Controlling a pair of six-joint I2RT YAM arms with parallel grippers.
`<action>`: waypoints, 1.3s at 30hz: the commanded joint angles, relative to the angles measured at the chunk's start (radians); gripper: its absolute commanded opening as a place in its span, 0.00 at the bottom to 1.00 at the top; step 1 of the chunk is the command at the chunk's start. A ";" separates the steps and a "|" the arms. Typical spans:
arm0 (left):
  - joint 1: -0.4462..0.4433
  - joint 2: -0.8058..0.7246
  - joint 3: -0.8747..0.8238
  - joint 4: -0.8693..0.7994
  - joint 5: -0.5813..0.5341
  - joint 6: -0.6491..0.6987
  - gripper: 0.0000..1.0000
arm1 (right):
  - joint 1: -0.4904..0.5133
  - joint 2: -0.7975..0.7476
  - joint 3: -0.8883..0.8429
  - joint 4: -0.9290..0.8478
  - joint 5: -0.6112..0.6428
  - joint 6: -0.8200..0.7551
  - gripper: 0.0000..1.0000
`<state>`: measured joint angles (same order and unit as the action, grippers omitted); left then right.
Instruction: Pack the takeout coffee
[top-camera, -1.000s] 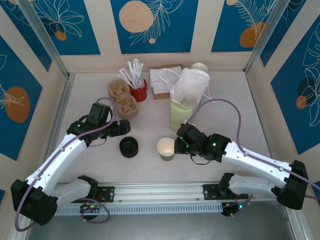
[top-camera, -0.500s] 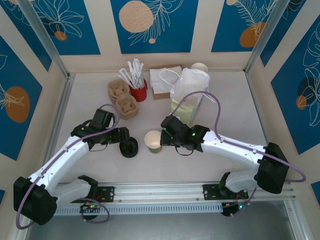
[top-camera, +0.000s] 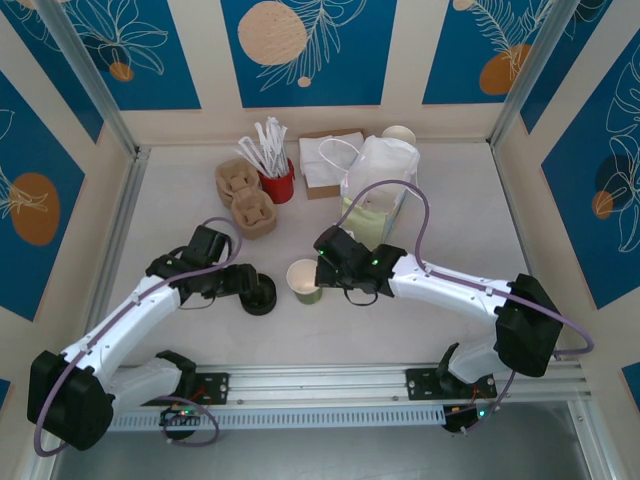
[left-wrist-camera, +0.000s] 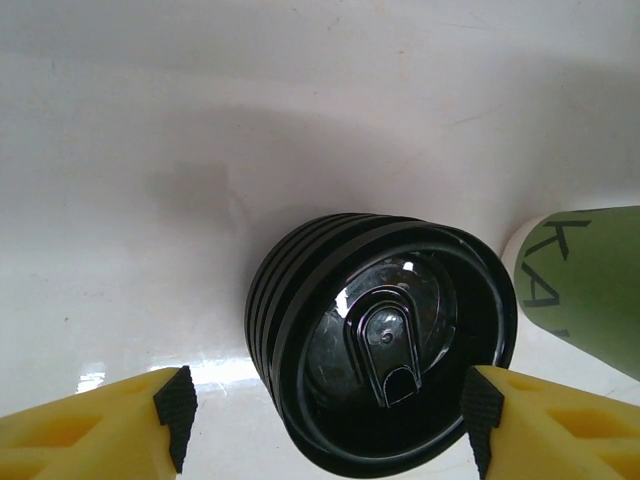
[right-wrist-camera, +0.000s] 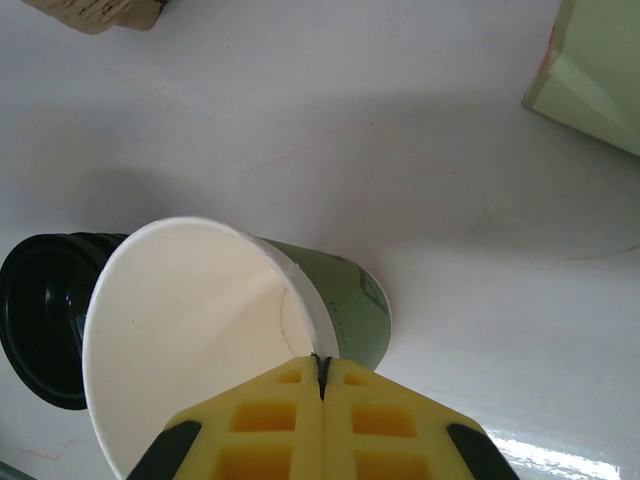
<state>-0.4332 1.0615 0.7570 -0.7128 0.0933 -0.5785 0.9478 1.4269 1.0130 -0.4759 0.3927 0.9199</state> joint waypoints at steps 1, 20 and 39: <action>-0.013 -0.002 -0.014 0.022 0.020 -0.015 0.69 | -0.005 0.012 0.006 0.011 -0.002 0.026 0.15; -0.047 0.031 -0.019 0.007 -0.019 -0.002 0.64 | 0.008 -0.101 0.103 -0.120 0.038 -0.010 0.52; -0.101 0.119 -0.018 0.020 -0.093 -0.024 0.43 | 0.011 -0.237 0.111 -0.134 0.052 0.016 0.52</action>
<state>-0.5205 1.1725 0.7467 -0.6922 0.0216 -0.5945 0.9516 1.2060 1.1217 -0.5957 0.4198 0.9169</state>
